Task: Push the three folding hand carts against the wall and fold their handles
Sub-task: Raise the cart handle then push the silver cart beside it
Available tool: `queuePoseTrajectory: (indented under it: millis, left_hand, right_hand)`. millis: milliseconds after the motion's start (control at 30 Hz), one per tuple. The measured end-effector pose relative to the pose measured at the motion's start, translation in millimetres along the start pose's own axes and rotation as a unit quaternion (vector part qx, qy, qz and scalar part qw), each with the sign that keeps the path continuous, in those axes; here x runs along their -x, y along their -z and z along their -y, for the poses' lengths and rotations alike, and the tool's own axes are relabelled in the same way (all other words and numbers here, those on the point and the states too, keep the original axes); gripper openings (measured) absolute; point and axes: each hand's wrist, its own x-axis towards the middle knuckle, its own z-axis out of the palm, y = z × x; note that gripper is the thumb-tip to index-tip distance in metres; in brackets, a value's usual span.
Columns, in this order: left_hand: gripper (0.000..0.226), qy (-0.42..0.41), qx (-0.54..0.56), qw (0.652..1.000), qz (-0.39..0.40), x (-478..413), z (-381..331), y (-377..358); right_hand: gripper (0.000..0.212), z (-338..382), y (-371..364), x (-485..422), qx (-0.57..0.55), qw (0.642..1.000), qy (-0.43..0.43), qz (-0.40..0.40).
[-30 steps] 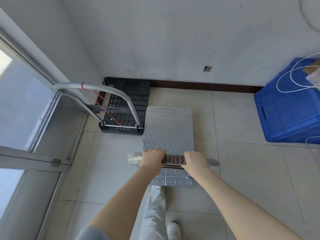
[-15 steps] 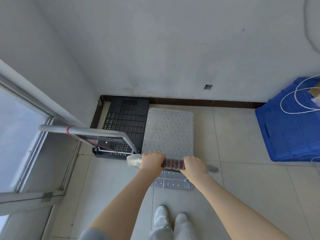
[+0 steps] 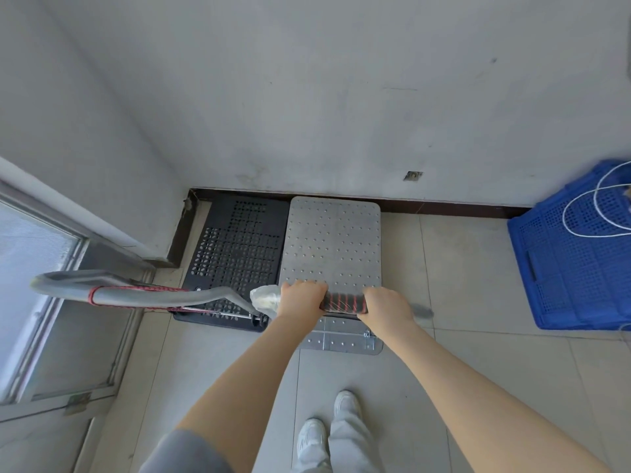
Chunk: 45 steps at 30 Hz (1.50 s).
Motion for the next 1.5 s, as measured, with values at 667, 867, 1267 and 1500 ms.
queuePoseTrajectory:
  millis: [667, 867, 1267, 1500]
  left_hand:
    - [0.041, -0.008, 0.033, 0.999, 0.022, -18, -14, 17]
    - [0.077, -0.031, 0.055, 0.997, 0.044, -9, -16, 31]
    - [0.083, -0.128, -0.003, 0.992, -0.016, 39, -35, 86]
    - [0.077, -0.23, -0.062, 0.969, -0.072, 98, -83, 136]
  right_hand:
    - [0.038, -23, 16, -20, -0.01, 1.0, -0.001, 0.009]
    - [0.072, -31, 25, -7, -0.032, 0.999, 0.012, 0.021]
    - [0.086, -27, 68, 74, -0.071, 0.993, -0.018, -0.096]
    - [0.076, -43, 87, 183, -0.1, 0.969, -0.126, -0.189]
